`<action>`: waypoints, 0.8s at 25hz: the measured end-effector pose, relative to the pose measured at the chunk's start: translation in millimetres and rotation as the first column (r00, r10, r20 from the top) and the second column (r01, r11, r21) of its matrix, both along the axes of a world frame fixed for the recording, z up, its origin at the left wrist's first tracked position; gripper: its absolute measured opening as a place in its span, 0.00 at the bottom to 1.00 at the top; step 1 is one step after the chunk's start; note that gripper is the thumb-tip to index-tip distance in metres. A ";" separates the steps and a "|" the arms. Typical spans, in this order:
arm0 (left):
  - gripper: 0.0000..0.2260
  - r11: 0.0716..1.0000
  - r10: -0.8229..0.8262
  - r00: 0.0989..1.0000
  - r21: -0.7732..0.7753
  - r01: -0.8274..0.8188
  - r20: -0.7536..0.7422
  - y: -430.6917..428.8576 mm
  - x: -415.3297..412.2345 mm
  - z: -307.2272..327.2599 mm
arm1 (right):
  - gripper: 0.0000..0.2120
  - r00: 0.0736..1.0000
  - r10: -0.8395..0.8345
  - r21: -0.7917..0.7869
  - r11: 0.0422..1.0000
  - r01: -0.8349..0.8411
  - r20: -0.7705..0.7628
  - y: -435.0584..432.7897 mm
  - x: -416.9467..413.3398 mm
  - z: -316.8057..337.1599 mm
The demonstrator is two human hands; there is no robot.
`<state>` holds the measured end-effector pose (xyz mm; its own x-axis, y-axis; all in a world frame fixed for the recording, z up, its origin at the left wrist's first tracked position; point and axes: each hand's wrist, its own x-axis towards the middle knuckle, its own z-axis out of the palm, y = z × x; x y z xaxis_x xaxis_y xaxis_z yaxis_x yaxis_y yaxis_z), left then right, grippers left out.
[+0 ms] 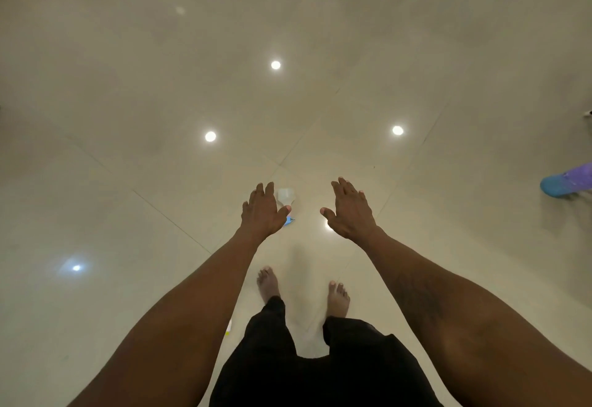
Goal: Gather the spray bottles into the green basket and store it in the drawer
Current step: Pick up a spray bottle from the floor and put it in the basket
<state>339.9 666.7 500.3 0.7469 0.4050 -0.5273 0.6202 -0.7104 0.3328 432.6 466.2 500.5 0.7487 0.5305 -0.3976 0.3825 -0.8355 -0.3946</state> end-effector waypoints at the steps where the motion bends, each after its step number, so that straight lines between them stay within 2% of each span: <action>1: 0.36 1.000 -0.011 1.000 -0.011 0.011 -0.010 11.0 3.2 -6.7 | 0.34 1.000 -0.018 0.000 1.000 0.018 -0.012 11.0 1.2 -6.6; 4: 0.36 0.997 -0.078 0.996 -0.028 0.077 -0.038 49.8 15.4 -33.5 | 0.34 0.994 -0.103 0.017 0.994 0.104 -0.045 49.4 3.9 -35.3; 8: 0.36 0.997 -0.026 0.998 -0.077 0.021 -0.064 91.5 33.8 -94.6 | 0.34 0.965 -0.213 0.070 0.972 0.225 -0.151 98.4 7.9 -92.4; 12: 0.37 0.982 0.066 0.991 -0.168 -0.085 -0.115 104.1 55.1 -208.8 | 0.32 0.937 -0.264 0.041 0.959 0.280 -0.231 131.0 24.5 -202.8; 20: 0.34 0.917 0.241 0.948 -0.271 -0.293 -0.207 98.0 93.4 -490.1 | 0.31 0.868 -0.349 -0.027 0.931 0.364 -0.354 171.0 51.8 -486.4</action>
<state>433.3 764.7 10.2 0.5239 0.3841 -0.7603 0.8373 -0.3958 0.3771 484.3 637.2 14.1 0.7076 0.2743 -0.6512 -0.1060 -0.8699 -0.4817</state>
